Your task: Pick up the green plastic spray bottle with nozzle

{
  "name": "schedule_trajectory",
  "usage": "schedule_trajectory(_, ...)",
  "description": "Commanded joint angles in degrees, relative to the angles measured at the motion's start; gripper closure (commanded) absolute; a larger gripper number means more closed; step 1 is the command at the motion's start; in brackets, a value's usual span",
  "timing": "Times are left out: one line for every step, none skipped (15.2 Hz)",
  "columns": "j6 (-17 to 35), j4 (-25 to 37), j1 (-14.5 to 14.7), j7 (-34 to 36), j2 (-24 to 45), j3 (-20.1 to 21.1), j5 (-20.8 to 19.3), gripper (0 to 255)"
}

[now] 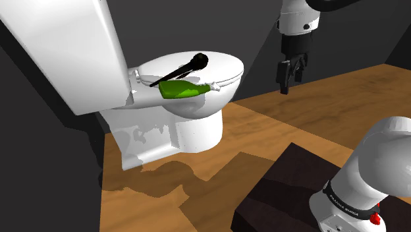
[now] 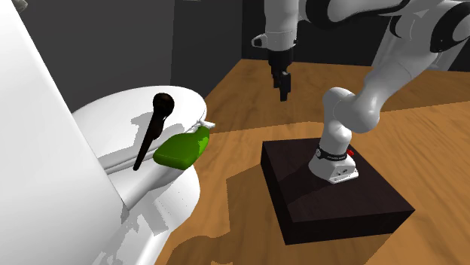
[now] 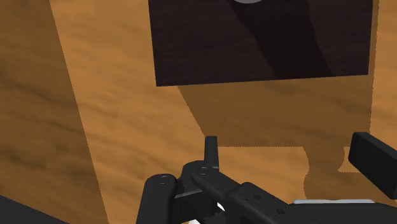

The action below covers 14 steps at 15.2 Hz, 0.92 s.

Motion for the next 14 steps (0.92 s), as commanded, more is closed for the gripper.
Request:
schedule_trajectory(0.0, 0.0, 0.0, 0.0, 0.0, 0.0, 0.0, 0)
schedule_trajectory(2.0, 0.3, 0.6, -1.9, 1.5, -0.5, -0.2, 0)
schedule_trajectory(4.0, 0.7, 1.1, -3.8, 3.1, -1.1, -0.4, 0)
schedule_trajectory(5.9, 1.2, 1.7, -5.7, 4.7, -1.6, -0.4, 0)
schedule_trajectory(7.7, 1.7, 2.3, -7.6, 6.3, -2.1, -0.5, 0)
schedule_trajectory(9.5, 2.3, 2.9, -9.4, 7.9, -2.5, -0.5, 0)
schedule_trajectory(11.3, 3.0, 3.5, -11.3, 9.5, -2.9, -0.4, 0)
schedule_trajectory(12.9, 3.7, 4.1, -13.2, 11.2, -3.3, -0.2, 0)
schedule_trajectory(14.5, 4.5, 4.8, -15.1, 12.8, -3.7, 0.0, 0)
schedule_trajectory(16.1, 5.3, 5.4, -17.0, 14.4, -4.0, 0.2, 0)
schedule_trajectory(17.6, 6.2, 6.0, -18.9, 16.1, -4.3, 0.5, 0)
schedule_trajectory(19.0, 7.1, 6.6, -20.8, 17.7, -4.5, 0.9, 0)
schedule_trajectory(20.3, 8.1, 7.2, -22.8, 19.3, -4.8, 1.3, 0)
schedule_trajectory(21.6, 9.2, 7.8, -24.7, 20.9, -5.0, 1.7, 0)
